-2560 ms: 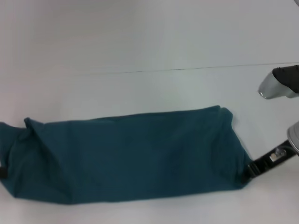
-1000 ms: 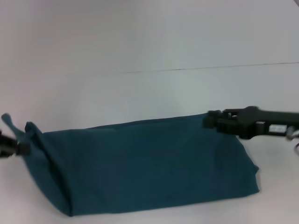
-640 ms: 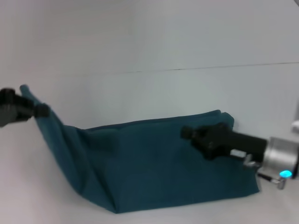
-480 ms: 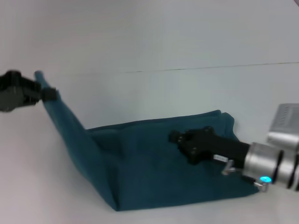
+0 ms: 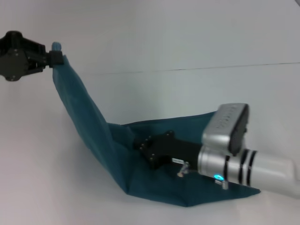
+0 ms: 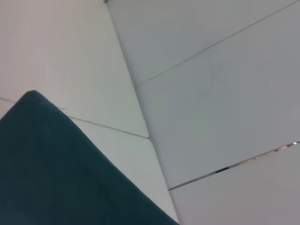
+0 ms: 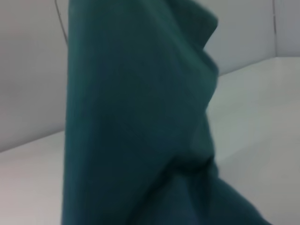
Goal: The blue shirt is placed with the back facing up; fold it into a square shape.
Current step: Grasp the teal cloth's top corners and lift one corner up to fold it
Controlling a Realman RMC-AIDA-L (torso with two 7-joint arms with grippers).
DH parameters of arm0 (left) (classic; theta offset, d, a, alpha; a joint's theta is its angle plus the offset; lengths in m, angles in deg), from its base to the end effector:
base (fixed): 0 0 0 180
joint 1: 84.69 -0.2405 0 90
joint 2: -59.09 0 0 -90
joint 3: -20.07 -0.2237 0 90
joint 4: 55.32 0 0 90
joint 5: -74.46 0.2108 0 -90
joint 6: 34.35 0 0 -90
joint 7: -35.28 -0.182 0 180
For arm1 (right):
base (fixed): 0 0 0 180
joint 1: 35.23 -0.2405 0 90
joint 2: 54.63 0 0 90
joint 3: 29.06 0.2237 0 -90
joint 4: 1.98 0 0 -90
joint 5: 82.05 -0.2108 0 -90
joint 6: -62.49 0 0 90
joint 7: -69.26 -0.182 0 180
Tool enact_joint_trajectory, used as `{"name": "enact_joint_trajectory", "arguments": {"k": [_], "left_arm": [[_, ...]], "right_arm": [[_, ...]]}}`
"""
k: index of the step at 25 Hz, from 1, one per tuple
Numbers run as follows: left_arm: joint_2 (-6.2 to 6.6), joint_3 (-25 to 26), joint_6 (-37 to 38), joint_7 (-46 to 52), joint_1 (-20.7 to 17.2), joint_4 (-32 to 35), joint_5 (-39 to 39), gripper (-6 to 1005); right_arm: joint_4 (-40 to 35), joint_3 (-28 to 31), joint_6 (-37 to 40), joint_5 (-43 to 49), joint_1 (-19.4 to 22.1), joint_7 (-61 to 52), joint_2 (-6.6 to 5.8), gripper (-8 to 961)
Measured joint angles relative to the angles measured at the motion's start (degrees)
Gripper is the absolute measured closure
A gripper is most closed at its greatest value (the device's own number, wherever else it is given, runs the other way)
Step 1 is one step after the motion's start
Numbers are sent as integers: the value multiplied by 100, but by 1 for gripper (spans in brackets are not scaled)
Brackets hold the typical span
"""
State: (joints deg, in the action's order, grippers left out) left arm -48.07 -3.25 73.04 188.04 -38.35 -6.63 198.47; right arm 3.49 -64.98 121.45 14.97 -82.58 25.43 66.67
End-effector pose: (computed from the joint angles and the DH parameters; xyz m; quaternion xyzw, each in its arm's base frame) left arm -0.1512 0.3806 0.1149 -0.7675 -0.5862 -0.2594 0.0004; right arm 0.1869 0.3463 -0.1431 -0.9227 0.2133 0.2470 0.2051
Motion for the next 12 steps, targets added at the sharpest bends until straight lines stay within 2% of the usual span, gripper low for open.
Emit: {"name": "enact_joint_trajectory", "arguments": {"k": [12], "left_arm": [[-19, -43, 90, 76, 18, 0, -211, 971]], "right_arm": [[510, 28, -713, 781, -804, -206, 26, 955]]}}
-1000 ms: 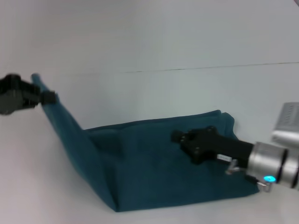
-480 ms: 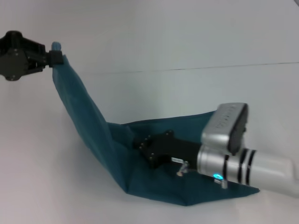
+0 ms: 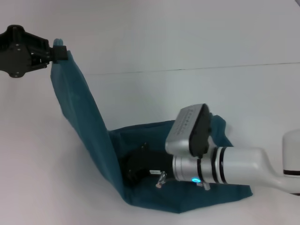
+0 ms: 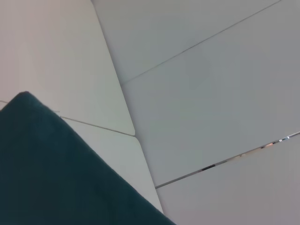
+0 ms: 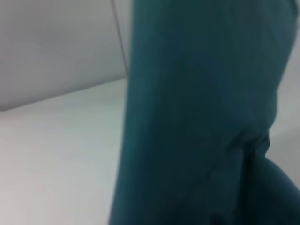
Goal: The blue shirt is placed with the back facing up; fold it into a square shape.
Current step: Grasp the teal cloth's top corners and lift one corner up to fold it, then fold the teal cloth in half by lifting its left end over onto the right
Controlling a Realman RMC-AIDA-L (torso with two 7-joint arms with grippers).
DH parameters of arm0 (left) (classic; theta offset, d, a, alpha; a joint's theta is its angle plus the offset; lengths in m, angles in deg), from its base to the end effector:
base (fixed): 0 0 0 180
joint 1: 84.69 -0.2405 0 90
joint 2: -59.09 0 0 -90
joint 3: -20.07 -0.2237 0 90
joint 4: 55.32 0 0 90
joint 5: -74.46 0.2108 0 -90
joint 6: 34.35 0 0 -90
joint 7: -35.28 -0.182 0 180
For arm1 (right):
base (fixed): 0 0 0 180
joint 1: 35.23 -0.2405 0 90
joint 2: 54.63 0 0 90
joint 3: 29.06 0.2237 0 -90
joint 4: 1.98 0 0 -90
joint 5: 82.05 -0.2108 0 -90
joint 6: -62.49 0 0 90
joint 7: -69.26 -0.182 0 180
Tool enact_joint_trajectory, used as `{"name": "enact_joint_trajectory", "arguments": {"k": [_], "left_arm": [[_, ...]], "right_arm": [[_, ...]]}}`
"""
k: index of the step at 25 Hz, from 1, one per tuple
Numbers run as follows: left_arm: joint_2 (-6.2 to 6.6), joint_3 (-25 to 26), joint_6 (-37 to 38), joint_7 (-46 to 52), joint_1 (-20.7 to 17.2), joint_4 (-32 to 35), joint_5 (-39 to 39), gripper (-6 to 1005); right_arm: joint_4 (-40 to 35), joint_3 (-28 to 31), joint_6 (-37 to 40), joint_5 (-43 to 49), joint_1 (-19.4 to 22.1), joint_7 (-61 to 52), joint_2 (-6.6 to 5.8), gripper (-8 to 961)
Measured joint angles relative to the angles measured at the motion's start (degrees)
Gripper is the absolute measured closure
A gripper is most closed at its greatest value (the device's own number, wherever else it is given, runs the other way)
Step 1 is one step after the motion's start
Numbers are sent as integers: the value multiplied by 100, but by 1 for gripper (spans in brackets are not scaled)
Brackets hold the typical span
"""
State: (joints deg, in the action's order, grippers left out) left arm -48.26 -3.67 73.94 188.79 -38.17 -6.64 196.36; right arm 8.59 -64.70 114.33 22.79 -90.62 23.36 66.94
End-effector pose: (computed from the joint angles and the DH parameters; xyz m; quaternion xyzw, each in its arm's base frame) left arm -0.1433 0.3785 0.1149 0.7684 0.5808 0.2681 0.0168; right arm 0.1650 0.3392 -0.1741 -0.9564 0.1761 0.1790 0.1489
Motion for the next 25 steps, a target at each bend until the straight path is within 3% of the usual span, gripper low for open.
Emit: {"name": "enact_joint_trajectory", "arguments": {"k": [4, 7, 10, 15, 21, 25], "left_arm": [[-9, 0, 1, -15, -25, -16, -3, 971], [-13, 0, 3, -59, -41, -106, -7, 971], [-36, -76, -18, -96, -37, -175, -9, 971], [-112, -203, -89, -129, 127, -298, -23, 972], [-228, -380, -396, -144, 505, -536, -28, 972], [-343, -509, -737, -144, 822, -745, -47, 972]], "right_arm": [[71, 123, -32, 157, -78, 0, 3, 954], [-6, 487, 42, 145, 92, 3, -44, 954], [-447, 963, 349, 126, 531, -233, -112, 954], [-1941, 1394, 1115, -18, 1452, -1584, -152, 955], [-3252, 1474, 1677, -786, 2431, -2651, -197, 954], [-3651, 1478, 1727, -1146, 2875, -2961, -267, 954]]}}
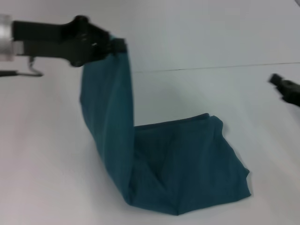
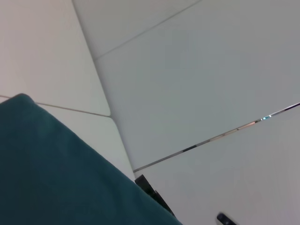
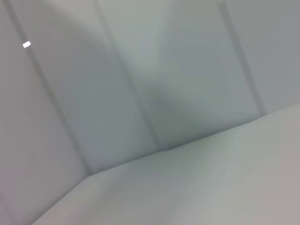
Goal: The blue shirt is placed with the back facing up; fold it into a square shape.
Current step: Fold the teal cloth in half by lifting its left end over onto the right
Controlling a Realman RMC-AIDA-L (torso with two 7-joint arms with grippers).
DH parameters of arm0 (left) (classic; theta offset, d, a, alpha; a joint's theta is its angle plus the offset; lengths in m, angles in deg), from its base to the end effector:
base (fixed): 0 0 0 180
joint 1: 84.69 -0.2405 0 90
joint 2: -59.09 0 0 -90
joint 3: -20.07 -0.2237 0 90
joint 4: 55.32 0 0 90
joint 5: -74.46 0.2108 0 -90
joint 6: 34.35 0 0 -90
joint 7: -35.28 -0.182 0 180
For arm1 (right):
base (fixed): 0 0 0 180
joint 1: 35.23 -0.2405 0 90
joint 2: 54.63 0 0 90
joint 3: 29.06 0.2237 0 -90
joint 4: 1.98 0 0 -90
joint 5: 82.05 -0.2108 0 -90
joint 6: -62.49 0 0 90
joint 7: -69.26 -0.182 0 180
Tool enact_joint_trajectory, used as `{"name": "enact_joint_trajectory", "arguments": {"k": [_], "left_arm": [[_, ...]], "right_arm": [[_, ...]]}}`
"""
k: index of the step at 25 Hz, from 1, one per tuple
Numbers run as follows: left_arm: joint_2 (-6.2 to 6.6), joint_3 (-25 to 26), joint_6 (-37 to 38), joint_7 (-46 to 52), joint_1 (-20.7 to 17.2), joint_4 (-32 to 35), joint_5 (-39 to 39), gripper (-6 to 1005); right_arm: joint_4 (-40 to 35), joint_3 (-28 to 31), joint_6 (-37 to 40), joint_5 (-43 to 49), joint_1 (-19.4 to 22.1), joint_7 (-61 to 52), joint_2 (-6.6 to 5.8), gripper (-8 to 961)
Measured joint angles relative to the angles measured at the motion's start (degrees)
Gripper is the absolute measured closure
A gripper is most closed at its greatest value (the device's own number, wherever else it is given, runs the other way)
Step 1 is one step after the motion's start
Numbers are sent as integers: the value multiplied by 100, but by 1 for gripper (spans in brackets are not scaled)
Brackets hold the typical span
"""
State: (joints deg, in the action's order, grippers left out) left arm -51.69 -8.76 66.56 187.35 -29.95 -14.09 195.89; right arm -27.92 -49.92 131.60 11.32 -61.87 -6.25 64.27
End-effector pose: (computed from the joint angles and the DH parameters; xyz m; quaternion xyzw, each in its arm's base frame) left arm -0.0914 0.3993 0.0613 0.7871 0.5592 0.2526 0.0624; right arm 0.3025 0.3737 0.0489 -0.7274 0.3948 0.3854 0.4080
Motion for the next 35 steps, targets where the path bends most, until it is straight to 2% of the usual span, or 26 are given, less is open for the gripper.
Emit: {"name": "enact_joint_trajectory", "arguments": {"k": [2, 3, 5, 9, 11, 14, 19, 21, 27, 32, 35], "left_arm": [[-22, -22, -79, -1, 65, -62, -6, 972], [-104, -50, -291, -2, 241, -200, -17, 972], [-187, -69, -429, 5, 361, -262, -20, 972], [-441, -209, -737, 64, 558, -340, -25, 972], [-654, -281, -996, 83, 614, -470, -25, 971], [-896, -446, -1331, 68, 629, -643, -26, 971], [-1280, -1086, -1999, 3, 546, -802, -27, 971], [-1355, -1296, -2265, -67, 530, -983, -99, 971], [-1385, -1883, -2564, -630, 580, -1858, -695, 971], [-1386, -2467, -2243, -692, 595, -1991, -1182, 864], [-1380, -2572, -1995, -578, 596, -1981, -1229, 724]], "right_arm": [[-46, 6, 9, -161, 152, -79, -60, 955], [-50, 12, 10, -233, 210, -103, -91, 955], [-51, 46, 5, -297, 285, -121, -127, 955], [-52, 148, -15, -328, 363, -129, -165, 955], [-55, 177, -21, -329, 370, -130, -173, 955], [-59, 207, -28, -331, 374, -109, -186, 955], [-57, 284, -35, -335, 379, -80, -190, 955], [-45, 300, -36, -335, 380, -74, -191, 955], [-8, 303, -97, -335, 404, -80, -192, 954], [-12, 334, -123, -338, 429, -108, -189, 954], [-28, 367, -144, -338, 421, -108, -172, 954]]}}
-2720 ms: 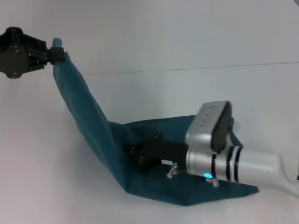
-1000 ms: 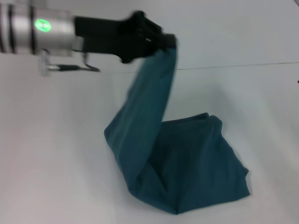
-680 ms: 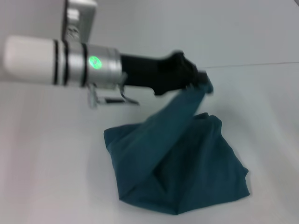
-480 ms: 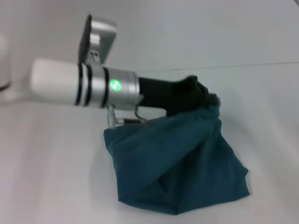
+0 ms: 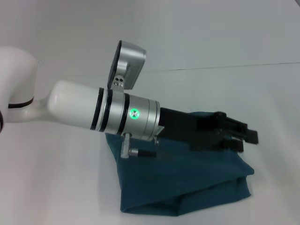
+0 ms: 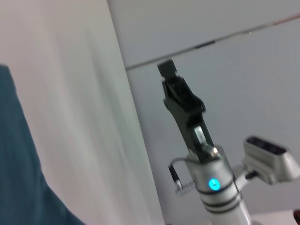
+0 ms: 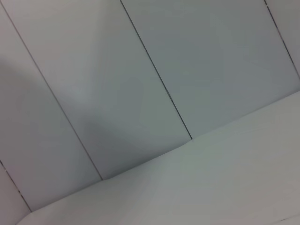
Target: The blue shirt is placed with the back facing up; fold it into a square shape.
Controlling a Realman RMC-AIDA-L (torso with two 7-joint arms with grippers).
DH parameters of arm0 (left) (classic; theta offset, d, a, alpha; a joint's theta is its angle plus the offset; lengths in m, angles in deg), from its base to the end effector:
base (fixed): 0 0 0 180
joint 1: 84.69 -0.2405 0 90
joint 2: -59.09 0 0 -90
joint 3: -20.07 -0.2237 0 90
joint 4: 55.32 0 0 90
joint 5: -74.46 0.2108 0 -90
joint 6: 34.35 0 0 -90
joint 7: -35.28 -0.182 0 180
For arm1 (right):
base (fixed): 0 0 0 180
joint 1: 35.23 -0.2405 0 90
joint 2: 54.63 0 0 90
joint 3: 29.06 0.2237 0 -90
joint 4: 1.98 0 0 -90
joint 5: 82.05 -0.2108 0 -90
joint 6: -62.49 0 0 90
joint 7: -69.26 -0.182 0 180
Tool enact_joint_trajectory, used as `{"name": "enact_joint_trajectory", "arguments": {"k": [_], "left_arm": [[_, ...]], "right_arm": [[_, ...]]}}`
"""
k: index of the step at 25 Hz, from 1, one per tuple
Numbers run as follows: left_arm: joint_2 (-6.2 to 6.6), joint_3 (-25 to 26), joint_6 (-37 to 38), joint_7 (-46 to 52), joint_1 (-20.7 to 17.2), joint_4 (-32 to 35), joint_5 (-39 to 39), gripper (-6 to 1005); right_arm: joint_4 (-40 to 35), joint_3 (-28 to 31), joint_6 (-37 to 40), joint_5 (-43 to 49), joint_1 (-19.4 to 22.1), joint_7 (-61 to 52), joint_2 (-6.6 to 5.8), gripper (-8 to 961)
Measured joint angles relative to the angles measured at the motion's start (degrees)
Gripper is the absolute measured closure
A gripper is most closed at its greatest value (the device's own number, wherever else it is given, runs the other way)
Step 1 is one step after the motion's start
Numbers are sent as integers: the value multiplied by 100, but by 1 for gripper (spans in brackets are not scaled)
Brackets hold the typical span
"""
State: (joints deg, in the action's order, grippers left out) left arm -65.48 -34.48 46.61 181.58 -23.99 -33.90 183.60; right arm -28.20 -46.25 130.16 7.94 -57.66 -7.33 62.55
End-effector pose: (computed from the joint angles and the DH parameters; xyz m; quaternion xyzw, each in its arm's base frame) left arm -0.0464 0.3382 -0.1234 0.7788 0.5828 0.1547 0.1727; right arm 0.3440 0.3556 0.0845 -0.6676 0.4270 0.3916 0.4676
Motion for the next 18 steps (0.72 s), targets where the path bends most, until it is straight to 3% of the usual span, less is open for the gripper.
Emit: {"name": "enact_joint_trajectory", "arguments": {"k": [4, 8, 12, 18], "left_arm": [[22, -43, 176, 45, -73, 90, -16, 550], [60, -56, 226, 5, -424, 604, -28, 390], [68, -24, 212, -361, -1139, 1523, -20, 309], [44, 258, -208, -1520, -1994, 2085, -190, 186]], "right_arm": [[-14, -19, 6, 15, -24, 32, 8, 954], [-37, -79, 138, 58, -24, 40, 2, 954], [-103, -234, 460, 64, 28, 44, -49, 955], [-408, -497, 673, 83, 85, 12, -38, 955]]}}
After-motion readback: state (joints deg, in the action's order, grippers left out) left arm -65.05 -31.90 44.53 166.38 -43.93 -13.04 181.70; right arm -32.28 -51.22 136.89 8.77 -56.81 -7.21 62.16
